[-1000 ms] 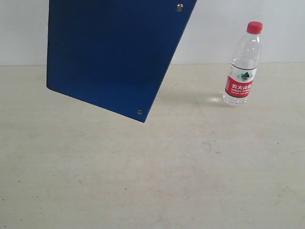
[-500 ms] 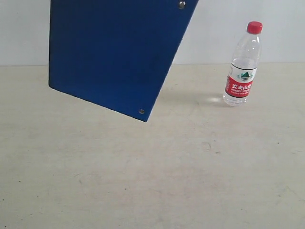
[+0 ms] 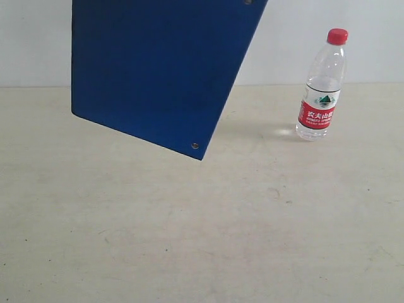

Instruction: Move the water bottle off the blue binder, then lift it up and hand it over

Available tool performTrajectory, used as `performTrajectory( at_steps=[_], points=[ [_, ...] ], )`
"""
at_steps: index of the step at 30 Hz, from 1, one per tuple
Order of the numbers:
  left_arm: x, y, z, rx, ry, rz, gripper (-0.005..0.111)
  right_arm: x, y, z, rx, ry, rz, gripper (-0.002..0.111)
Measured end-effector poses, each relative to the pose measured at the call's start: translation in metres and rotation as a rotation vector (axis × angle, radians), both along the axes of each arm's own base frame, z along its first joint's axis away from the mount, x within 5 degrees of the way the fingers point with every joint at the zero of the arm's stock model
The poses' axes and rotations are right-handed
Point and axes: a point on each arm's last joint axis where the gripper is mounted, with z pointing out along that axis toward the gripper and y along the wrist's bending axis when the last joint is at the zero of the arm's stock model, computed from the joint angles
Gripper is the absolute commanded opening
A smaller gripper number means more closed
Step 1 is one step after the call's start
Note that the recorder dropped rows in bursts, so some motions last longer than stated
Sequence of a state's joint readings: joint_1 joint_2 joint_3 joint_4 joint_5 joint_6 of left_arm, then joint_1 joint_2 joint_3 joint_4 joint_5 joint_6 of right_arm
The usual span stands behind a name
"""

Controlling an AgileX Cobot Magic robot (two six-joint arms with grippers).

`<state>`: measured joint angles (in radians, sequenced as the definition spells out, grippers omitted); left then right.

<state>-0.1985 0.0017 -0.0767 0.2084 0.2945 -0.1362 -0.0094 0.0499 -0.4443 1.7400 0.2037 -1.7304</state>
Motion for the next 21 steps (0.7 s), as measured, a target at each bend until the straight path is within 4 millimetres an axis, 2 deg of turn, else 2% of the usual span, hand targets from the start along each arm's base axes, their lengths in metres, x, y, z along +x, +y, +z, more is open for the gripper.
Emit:
performTrajectory(
  at_steps=[4,8,14,21],
  points=[
    [0.0,0.0,0.0,0.0,0.0,0.0,0.004,0.008,-0.015,-0.027,0.142,0.082,-0.088,0.0],
    [0.0,0.0,0.0,0.0,0.0,0.0,0.004,0.025,-0.017,-0.062,0.161,0.201,-0.108,0.0],
    [0.0,0.0,0.0,0.0,-0.002,0.0,0.004,0.039,-0.01,-0.106,0.043,0.319,-0.086,0.0],
    [0.0,0.0,0.0,0.0,-0.002,0.0,0.004,0.046,-0.011,-0.136,-0.023,0.397,-0.113,0.0]
  ],
)
